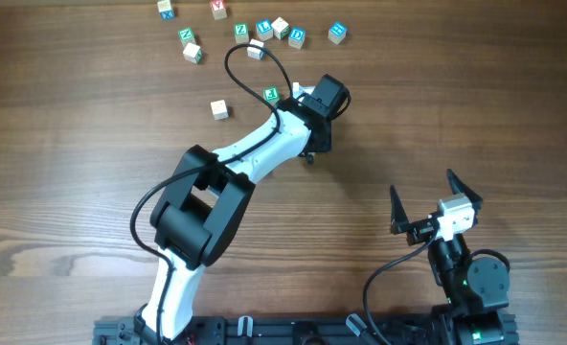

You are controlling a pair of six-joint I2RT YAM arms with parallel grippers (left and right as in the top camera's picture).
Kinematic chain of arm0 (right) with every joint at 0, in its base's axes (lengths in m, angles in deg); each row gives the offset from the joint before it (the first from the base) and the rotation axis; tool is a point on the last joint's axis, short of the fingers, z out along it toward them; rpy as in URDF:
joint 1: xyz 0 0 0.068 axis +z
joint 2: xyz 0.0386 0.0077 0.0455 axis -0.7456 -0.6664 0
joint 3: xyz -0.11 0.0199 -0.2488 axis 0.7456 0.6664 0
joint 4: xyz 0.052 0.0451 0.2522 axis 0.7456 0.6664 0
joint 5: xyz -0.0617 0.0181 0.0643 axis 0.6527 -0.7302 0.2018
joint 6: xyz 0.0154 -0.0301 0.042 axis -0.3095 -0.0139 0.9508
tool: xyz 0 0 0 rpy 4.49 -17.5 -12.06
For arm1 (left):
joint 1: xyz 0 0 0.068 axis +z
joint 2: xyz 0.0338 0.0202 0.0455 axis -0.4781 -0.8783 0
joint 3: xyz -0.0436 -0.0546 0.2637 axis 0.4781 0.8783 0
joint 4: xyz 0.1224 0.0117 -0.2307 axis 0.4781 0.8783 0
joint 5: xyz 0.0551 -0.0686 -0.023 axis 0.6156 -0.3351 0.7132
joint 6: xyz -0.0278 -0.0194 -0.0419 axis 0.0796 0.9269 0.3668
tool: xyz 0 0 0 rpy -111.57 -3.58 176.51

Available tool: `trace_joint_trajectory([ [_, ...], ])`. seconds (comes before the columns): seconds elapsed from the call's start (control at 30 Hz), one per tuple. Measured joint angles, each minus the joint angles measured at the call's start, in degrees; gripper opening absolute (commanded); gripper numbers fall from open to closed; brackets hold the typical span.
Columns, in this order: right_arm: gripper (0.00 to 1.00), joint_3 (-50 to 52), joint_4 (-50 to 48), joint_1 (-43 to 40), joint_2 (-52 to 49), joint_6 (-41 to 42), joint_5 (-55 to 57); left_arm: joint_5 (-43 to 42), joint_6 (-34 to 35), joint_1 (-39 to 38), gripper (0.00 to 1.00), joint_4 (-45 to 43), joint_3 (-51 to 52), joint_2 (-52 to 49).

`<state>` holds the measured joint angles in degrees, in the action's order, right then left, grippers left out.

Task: Form a tower
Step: 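Close the left gripper on the green-lettered block and lift it, then carry the held block with the left gripper over the red-numbered block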

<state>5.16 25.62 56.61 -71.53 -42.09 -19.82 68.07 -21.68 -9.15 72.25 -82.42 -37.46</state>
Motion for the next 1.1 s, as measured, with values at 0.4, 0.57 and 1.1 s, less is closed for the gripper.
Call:
trace_joint_trajectory([
  [0.4,1.00,0.0,0.0,0.0,0.0,0.0,0.0,0.0,0.0,0.0,0.36,1.7,0.0,0.9],
  [0.57,1.00,0.0,0.0,0.0,0.0,0.0,0.0,-0.5,0.0,0.0,0.36,3.1,0.0,2.3],
  [1.1,1.00,0.0,0.0,0.0,0.0,0.0,0.0,-2.7,-0.1,-0.2,0.28,7.0,0.0,2.4],
])
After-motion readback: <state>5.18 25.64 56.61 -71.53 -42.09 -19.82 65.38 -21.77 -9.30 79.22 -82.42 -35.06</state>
